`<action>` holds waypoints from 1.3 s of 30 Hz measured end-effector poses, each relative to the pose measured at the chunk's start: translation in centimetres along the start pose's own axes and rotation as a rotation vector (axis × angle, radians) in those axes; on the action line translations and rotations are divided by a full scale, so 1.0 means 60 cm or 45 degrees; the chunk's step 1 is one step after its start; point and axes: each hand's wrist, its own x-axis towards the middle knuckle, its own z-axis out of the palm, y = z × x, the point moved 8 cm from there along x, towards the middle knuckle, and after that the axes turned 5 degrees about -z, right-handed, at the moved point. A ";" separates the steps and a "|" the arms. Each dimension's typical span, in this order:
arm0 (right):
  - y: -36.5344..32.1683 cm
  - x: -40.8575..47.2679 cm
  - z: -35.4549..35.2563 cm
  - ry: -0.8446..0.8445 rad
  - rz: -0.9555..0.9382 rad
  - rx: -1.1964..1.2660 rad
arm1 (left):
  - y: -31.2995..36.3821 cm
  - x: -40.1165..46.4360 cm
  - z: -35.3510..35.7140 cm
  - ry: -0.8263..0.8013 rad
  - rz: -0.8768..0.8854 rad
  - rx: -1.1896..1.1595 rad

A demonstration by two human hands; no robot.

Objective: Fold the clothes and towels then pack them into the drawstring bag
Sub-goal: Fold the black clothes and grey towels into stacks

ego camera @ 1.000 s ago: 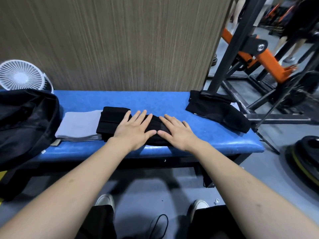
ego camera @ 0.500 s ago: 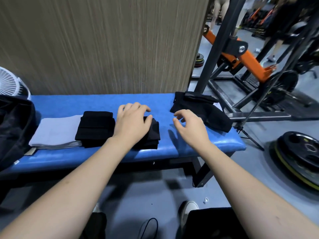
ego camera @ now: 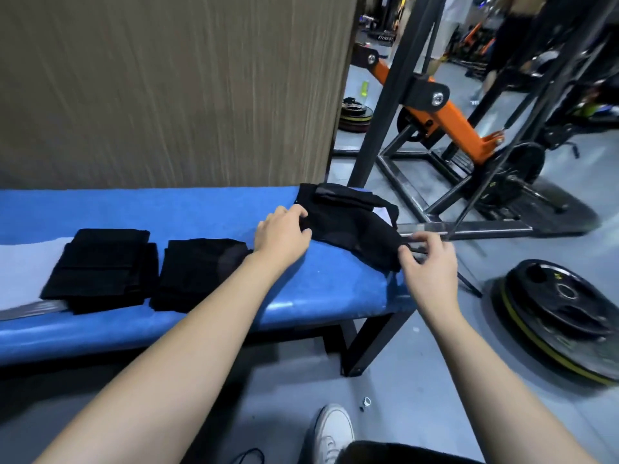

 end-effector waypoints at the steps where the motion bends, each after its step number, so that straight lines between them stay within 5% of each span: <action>1: 0.009 0.000 0.001 -0.036 0.043 0.013 | -0.001 0.009 0.010 -0.027 -0.035 0.010; 8: 0.048 0.002 0.033 -0.213 0.330 0.390 | -0.009 0.055 0.033 0.058 -0.180 -0.037; 13: 0.051 0.011 0.038 -0.156 0.469 0.675 | 0.003 0.050 0.021 0.083 -0.166 -0.372; 19: 0.017 0.016 0.015 -0.201 0.302 0.788 | 0.003 0.020 -0.050 0.080 -0.075 -0.597; 30: -0.100 -0.019 0.018 -0.362 0.010 0.910 | -0.100 -0.094 -0.170 -0.270 -0.121 -0.797; 39: -0.177 -0.056 0.105 -0.474 0.146 0.980 | -0.202 -0.163 -0.249 -0.189 -0.127 -0.821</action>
